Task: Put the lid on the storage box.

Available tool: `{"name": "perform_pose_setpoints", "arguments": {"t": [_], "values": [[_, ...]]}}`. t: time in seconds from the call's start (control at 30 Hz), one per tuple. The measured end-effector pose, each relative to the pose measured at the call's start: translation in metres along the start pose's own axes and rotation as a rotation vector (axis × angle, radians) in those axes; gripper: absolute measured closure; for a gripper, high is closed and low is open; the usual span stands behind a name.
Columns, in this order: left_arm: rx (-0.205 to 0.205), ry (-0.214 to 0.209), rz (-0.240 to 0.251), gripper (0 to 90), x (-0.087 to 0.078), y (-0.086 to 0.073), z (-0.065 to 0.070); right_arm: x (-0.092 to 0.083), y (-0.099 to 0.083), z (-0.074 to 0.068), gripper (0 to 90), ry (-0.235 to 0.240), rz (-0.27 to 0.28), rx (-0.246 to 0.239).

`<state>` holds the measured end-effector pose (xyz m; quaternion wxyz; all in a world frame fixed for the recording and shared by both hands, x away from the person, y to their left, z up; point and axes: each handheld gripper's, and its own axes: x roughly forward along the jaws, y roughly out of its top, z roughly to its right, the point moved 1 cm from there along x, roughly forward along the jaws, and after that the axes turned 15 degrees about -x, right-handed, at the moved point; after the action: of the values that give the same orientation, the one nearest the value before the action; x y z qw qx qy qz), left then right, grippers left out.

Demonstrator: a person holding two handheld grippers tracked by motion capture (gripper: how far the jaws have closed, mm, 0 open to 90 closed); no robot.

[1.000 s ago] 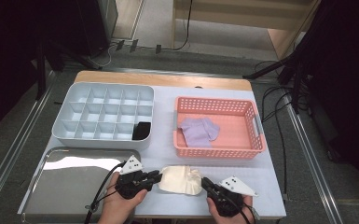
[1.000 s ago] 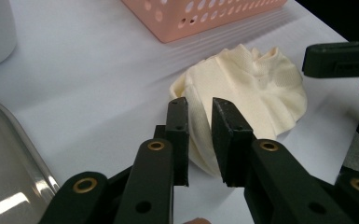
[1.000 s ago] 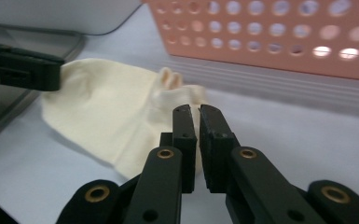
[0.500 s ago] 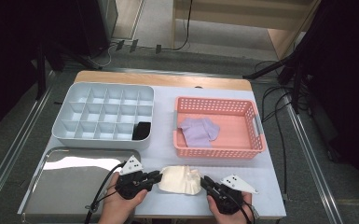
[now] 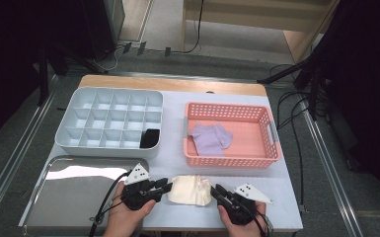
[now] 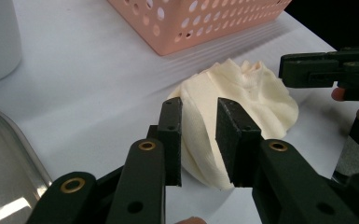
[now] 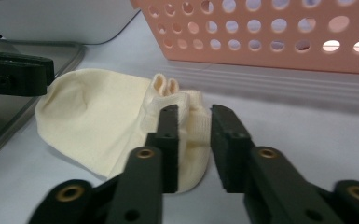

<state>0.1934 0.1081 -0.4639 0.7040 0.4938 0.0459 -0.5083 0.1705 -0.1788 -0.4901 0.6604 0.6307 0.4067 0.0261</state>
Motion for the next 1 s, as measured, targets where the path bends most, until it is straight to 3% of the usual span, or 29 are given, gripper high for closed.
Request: {"name": "perform_pose_setpoints", "arguments": {"t": [0.17,0.4,0.7,0.83,1.0], "values": [[0.003,0.005,0.018,76.6,-0.003,0.002,0.001,0.002,-0.001,0.0,60.6,-0.007,0.008,0.012],[0.007,-0.008,0.009,82.0,-0.002,0.002,0.003,-0.004,0.001,0.0,64.3,-0.018,0.029,0.01],[0.026,-0.023,-0.006,88.0,0.004,0.001,0.012,0.008,-0.003,-0.003,58.6,-0.001,-0.034,0.018],[0.03,-0.027,-0.017,88.7,0.009,0.0,0.014,0.017,-0.005,-0.008,59.9,0.006,-0.057,0.011],[0.04,-0.029,-0.029,90.0,0.015,-0.001,0.018,0.022,-0.004,-0.01,67.8,0.022,-0.057,0.007]]}}
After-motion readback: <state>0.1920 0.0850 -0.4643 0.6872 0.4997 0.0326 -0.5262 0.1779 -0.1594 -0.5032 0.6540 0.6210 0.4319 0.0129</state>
